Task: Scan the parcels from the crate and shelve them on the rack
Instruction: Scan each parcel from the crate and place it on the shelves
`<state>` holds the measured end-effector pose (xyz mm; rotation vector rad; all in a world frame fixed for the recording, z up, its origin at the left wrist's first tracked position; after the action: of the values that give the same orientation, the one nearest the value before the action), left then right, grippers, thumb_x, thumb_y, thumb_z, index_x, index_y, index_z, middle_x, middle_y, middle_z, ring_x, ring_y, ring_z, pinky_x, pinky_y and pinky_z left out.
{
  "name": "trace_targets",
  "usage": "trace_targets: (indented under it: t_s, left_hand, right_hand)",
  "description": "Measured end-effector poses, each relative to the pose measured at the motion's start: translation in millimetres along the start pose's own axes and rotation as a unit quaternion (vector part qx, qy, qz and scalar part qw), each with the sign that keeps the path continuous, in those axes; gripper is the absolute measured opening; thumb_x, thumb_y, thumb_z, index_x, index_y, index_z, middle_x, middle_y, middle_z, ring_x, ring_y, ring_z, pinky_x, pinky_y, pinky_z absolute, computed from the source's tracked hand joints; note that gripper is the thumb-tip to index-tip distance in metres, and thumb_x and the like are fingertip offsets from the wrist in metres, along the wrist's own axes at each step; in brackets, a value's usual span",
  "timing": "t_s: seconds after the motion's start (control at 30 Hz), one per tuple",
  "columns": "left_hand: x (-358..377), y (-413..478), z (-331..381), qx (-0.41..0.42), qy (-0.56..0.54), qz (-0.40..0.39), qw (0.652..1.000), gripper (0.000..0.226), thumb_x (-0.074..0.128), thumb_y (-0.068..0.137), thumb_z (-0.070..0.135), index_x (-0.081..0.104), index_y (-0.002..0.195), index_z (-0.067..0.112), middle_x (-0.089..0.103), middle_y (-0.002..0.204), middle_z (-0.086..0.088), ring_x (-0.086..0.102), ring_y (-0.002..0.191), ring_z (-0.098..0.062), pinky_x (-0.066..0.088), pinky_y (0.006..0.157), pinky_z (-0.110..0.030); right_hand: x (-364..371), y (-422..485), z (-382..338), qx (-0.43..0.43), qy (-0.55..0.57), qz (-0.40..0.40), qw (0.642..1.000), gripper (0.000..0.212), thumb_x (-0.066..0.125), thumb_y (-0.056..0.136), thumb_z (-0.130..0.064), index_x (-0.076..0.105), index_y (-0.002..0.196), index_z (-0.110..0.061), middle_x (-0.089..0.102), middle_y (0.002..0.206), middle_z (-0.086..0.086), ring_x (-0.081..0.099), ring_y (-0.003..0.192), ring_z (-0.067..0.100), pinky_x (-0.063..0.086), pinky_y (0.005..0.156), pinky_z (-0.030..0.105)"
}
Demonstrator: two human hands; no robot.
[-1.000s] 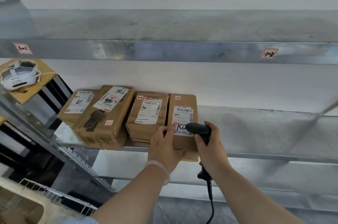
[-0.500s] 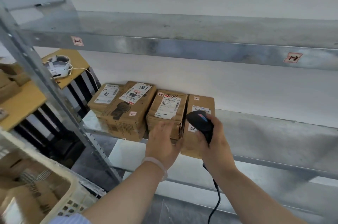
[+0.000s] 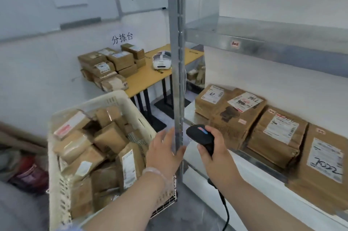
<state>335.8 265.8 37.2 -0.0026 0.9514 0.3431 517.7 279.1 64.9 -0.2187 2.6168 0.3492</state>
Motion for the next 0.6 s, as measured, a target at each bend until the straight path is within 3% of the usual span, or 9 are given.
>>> trace_targets:
  t_s: [0.17,0.3,0.47,0.6]
  left_hand:
    - [-37.7,9.1,-81.8,-0.067,0.012,0.006,0.998,0.07,0.054,0.093,0.056,0.026,0.154,0.038,0.033,0.153,0.005,0.032,0.142,-0.019,0.037,0.112,-0.038]
    - [-50.2,12.7,-158.2,-0.144,-0.008,-0.032,0.989,0.071,0.053,0.094,0.056,0.024,0.156,0.037,0.028,0.157,0.004,0.028,0.144,-0.022,0.032,0.115,-0.039]
    - [-40.8,11.5,-236.8,-0.221,-0.011,-0.111,0.969,0.075,0.055,0.093,0.057,0.018,0.156,0.04,0.021,0.161,0.0,0.021,0.147,-0.025,0.026,0.119,-0.043]
    - [-20.3,7.5,-265.8,-0.252,-0.044,-0.181,0.95,0.08,0.058,0.092,0.056,0.016,0.157,0.039,0.024,0.159,-0.003,0.027,0.145,-0.027,0.029,0.118,-0.045]
  right_hand:
    - [80.9,18.6,-33.7,-0.007,0.004,-0.061,0.998,0.048,0.056,0.098,-0.029,0.029,0.127,-0.056,0.053,0.129,-0.017,0.057,0.108,0.005,0.045,0.084,0.019]
    - [138.1,28.0,-36.6,0.031,-0.019,-0.084,0.996,0.045,0.055,0.099,-0.03,0.031,0.134,-0.046,0.055,0.131,-0.009,0.061,0.105,0.013,0.051,0.083,0.029]
    - [195.9,28.1,-30.9,0.072,-0.05,-0.08,0.993,0.046,0.057,0.098,-0.03,0.031,0.13,-0.049,0.058,0.125,-0.01,0.059,0.1,0.01,0.043,0.075,0.023]
    - [220.1,23.3,-19.0,0.123,-0.055,-0.081,0.988,0.048,0.059,0.097,-0.029,0.034,0.137,-0.04,0.056,0.131,-0.009,0.058,0.107,0.012,0.047,0.088,0.028]
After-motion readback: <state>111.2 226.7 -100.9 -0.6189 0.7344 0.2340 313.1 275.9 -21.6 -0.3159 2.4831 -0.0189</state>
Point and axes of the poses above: each hand's wrist, its own y-axis towards the middle knuckle, its own x-axis out of the palm, z = x × y, the point moved 3 cm from there along y, towards the middle knuckle
